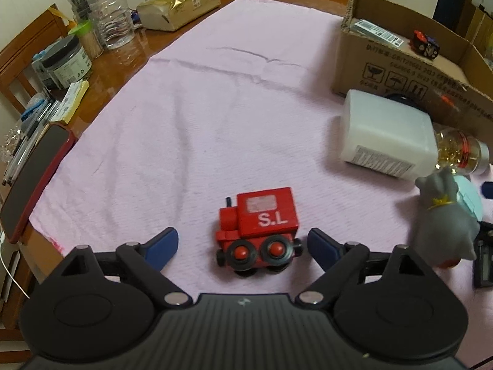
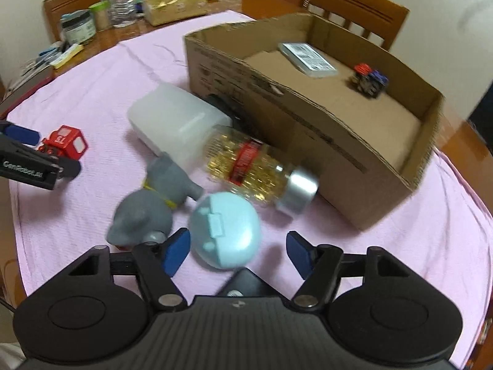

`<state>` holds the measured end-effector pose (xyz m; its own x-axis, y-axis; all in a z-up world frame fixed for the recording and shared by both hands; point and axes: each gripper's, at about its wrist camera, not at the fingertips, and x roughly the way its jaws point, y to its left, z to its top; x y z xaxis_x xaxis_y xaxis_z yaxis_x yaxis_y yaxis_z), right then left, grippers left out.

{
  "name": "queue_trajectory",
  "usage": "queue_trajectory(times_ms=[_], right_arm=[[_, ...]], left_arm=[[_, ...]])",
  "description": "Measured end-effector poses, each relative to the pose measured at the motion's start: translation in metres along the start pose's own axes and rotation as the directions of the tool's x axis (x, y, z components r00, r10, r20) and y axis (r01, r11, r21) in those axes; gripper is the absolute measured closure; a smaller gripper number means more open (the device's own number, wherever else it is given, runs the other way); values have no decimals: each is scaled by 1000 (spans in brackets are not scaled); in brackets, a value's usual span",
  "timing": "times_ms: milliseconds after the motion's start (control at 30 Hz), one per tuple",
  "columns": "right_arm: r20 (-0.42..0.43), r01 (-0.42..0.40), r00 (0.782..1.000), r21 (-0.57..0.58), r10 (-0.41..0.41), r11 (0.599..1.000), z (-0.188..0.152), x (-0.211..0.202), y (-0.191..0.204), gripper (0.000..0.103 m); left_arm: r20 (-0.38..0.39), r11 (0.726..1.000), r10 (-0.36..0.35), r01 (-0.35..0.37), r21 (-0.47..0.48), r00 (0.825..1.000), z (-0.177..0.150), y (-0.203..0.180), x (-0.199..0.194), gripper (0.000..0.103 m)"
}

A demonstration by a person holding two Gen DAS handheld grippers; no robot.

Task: Organize rigid objects
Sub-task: 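Close left tool on the red train while right tool closes on the light-blue case, then carry the train into the box and open left tool while right tool carries the case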

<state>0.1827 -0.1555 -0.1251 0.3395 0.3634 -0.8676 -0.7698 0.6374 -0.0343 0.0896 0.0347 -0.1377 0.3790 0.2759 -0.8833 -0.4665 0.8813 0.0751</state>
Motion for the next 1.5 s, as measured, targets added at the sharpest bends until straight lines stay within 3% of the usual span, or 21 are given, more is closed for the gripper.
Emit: queue_trajectory(times_ms=[133, 400, 467, 633, 1167, 1500], right_arm=[[-10, -24, 1000, -36, 23, 999, 2, 9, 2, 42], [12, -59, 998, -39, 60, 997, 3, 12, -4, 42], [8, -61, 998, -40, 61, 997, 4, 13, -4, 42], [5, -56, 998, -43, 57, 997, 5, 12, -2, 45], [-13, -46, 999, -63, 45, 997, 4, -2, -4, 45], [-16, -36, 999, -88, 35, 996, 8, -29, -18, 45]], left_arm=[[11, 1000, -5, 5, 3, 1000, 1, -3, 0, 18], [16, 999, -37, 38, -25, 999, 2, -3, -2, 32], [18, 998, -47, 48, -31, 999, 3, -1, -2, 41], [25, 998, -59, 59, -17, 998, 6, -1, -2, 52], [25, 989, -88, 85, 121, 996, 14, -5, -16, 53], [37, 946, -173, 155, 284, 984, 32, -19, -51, 53]])
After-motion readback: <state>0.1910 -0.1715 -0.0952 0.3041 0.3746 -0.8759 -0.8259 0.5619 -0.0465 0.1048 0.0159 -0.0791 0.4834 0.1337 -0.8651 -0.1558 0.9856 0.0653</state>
